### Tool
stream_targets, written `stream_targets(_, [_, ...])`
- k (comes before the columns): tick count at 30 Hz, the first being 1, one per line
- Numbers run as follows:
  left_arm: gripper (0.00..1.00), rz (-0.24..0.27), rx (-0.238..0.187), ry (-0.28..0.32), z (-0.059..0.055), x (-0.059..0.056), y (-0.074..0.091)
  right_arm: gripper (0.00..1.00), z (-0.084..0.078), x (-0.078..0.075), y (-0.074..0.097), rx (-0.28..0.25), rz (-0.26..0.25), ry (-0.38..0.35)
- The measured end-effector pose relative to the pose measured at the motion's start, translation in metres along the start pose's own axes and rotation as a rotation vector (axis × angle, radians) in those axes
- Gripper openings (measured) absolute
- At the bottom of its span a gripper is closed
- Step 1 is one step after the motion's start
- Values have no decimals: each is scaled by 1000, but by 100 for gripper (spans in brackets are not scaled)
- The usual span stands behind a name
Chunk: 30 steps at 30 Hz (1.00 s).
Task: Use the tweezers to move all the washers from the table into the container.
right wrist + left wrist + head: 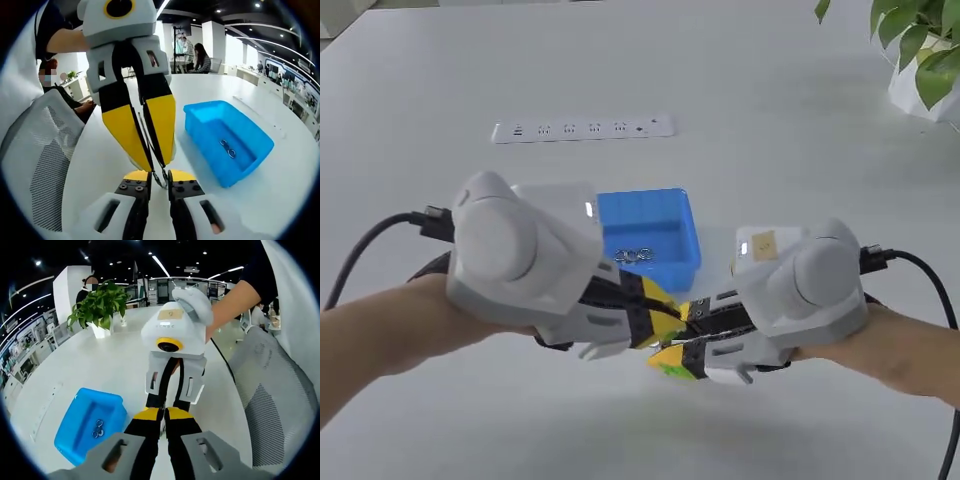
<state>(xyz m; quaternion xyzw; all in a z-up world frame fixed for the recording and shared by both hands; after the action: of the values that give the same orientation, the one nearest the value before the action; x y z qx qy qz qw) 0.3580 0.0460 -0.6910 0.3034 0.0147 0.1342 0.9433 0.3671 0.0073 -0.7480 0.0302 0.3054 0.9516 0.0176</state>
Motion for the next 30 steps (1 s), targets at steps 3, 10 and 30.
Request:
stream_targets(3, [7, -1, -1, 1, 0, 0, 0, 12, 0, -1, 0, 0, 7, 4])
stream_targets(10, [7, 15, -5, -4, 0, 2, 0, 11, 0, -2, 0, -14, 17, 42])
stream_targets(30, [7, 34, -3, 2, 3, 7, 5, 9, 5, -1, 0, -60, 13, -15])
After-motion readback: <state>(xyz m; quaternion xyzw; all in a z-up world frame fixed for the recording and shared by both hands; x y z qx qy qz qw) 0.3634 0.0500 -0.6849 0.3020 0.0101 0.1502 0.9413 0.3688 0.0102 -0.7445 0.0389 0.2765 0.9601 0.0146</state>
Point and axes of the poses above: the centre of the closed fingertips' face, and the gripper's own axes: y roughly backward along the fingers, x roughly to its left, z roughly out of its top, the point moved 5 cm from there along y, roughly backward along the fingers
